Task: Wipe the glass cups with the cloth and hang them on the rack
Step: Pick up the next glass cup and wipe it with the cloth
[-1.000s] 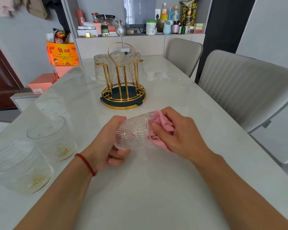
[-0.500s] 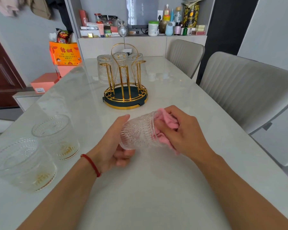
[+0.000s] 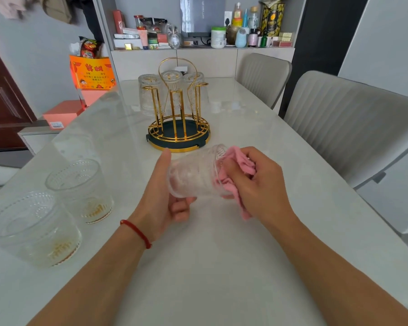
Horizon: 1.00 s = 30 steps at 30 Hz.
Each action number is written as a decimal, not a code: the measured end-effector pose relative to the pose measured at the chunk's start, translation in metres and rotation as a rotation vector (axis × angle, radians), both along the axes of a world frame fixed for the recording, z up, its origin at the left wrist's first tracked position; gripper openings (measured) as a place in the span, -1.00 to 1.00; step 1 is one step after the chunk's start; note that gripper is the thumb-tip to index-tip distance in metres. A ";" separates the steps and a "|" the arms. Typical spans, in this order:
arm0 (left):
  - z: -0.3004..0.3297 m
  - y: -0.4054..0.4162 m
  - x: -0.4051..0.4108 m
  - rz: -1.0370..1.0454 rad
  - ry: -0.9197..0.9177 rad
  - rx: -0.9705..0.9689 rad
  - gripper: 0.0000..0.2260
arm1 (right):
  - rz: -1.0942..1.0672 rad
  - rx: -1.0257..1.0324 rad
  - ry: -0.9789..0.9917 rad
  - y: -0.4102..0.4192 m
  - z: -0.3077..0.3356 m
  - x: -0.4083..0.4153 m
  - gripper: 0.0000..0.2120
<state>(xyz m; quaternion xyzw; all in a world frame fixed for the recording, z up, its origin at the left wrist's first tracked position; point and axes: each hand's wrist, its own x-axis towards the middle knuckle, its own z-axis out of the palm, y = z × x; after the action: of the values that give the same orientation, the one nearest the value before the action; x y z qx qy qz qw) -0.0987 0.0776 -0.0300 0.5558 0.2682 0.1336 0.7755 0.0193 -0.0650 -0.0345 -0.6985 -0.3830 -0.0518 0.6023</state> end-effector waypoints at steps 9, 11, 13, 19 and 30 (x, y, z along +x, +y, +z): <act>0.004 0.014 -0.006 -0.090 0.129 0.083 -0.62 | 0.116 -0.181 -0.213 -0.010 -0.001 0.010 -0.86; 0.002 0.017 -0.007 -0.151 0.122 0.079 -0.64 | 0.108 -0.156 -0.222 -0.011 -0.001 0.009 -0.85; 0.001 0.020 -0.008 -0.190 0.113 0.074 -0.63 | 0.092 -0.127 -0.200 -0.011 0.002 0.006 -0.84; 0.002 0.025 -0.012 -0.300 0.185 0.084 -0.64 | 0.237 -0.113 -0.011 -0.009 0.004 0.003 -0.87; -0.001 0.012 -0.001 -0.072 0.210 0.108 -0.59 | 0.134 -0.203 -0.015 -0.004 -0.007 0.007 -0.88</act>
<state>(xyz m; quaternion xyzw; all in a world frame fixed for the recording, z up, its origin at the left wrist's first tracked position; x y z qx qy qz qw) -0.1002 0.0899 -0.0307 0.6170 0.3201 0.0611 0.7163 0.0261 -0.0689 -0.0416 -0.7282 -0.4366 0.0222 0.5278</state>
